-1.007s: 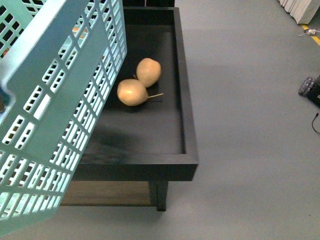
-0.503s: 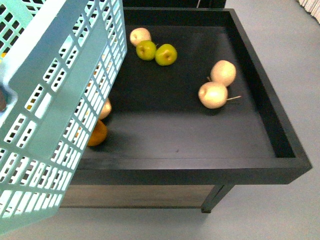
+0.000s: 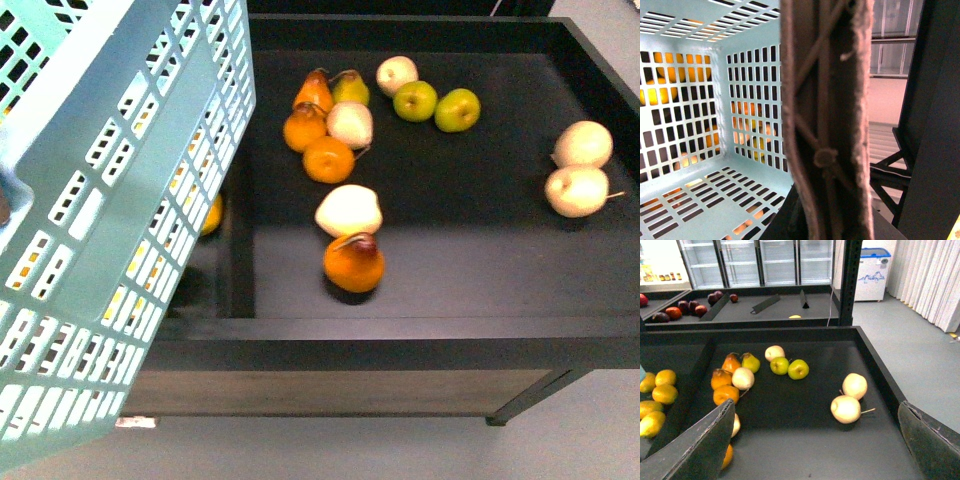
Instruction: Pick lemon and mango into basket
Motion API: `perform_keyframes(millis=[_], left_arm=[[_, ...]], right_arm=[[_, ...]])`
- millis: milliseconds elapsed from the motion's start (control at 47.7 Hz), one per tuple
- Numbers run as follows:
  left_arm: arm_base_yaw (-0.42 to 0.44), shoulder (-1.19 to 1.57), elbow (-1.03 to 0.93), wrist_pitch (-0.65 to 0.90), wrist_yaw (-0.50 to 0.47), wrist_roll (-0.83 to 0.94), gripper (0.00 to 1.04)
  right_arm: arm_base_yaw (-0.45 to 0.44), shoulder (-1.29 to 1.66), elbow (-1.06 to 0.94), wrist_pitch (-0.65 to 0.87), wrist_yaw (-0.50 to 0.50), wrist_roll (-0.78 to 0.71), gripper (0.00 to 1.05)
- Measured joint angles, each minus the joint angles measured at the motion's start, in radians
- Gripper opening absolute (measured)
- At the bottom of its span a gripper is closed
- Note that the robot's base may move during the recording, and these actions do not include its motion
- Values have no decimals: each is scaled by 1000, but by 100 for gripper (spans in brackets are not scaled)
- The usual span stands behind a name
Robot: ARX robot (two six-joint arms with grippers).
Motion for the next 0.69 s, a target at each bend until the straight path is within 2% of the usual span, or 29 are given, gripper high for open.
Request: perform_keyframes(millis=[692], left_arm=[[0, -2, 0, 0, 0, 1, 5]], right_arm=[[0, 0, 0, 0, 0, 0, 96]])
